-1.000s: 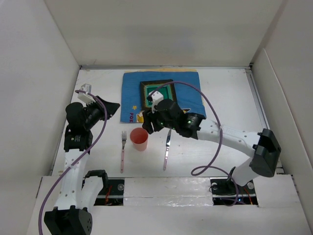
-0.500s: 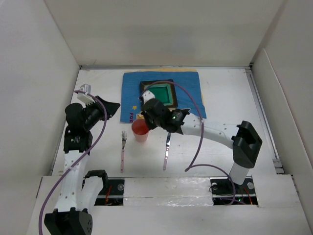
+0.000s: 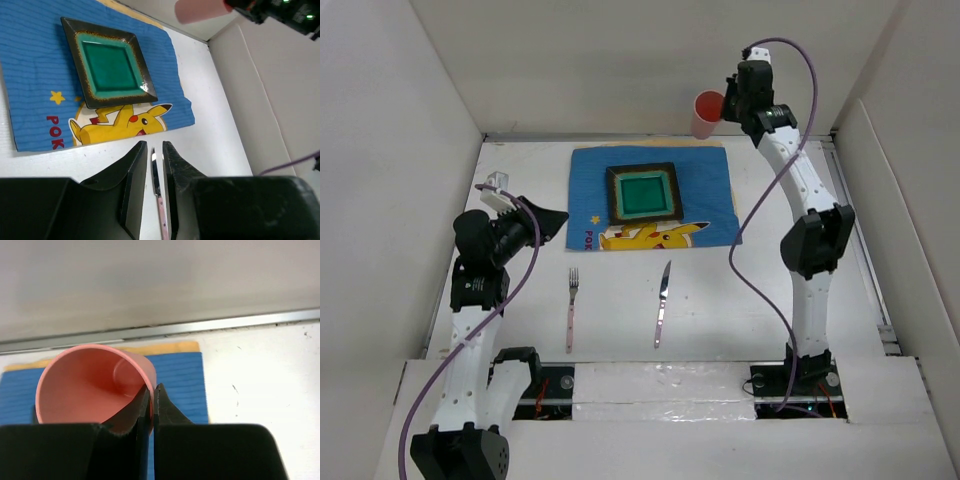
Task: Set the dinner table for one person
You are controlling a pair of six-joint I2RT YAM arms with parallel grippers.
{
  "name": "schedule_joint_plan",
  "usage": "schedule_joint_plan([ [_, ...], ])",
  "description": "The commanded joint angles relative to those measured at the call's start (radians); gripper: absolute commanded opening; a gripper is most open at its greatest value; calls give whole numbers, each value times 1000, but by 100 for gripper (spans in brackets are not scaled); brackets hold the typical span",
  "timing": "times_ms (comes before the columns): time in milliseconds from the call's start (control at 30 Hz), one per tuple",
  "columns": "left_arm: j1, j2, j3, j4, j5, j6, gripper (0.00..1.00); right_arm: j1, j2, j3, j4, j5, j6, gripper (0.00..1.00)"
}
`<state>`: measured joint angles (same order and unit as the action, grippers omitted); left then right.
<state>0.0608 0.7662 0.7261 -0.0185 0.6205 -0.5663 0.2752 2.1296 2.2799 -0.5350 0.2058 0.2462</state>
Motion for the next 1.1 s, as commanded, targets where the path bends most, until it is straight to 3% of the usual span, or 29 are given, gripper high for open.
schedule_joint_plan([
  [0, 7, 1, -8, 61, 41, -1, 17, -19, 125, 136, -163, -75, -12, 0],
  [67, 7, 10, -7, 63, 45, -3, 17, -39, 176, 191, -172, -107, -5, 0],
  [433, 7, 24, -14, 71, 65, -10, 17, -74, 289, 142, -122, -97, 5, 0],
  [833, 7, 30, -10, 63, 51, -3, 17, -93, 308, 230, -114, -83, 4, 0],
  [1067, 7, 33, -5, 58, 47, -1, 17, -102, 319, 173, -86, -57, -12, 0],
])
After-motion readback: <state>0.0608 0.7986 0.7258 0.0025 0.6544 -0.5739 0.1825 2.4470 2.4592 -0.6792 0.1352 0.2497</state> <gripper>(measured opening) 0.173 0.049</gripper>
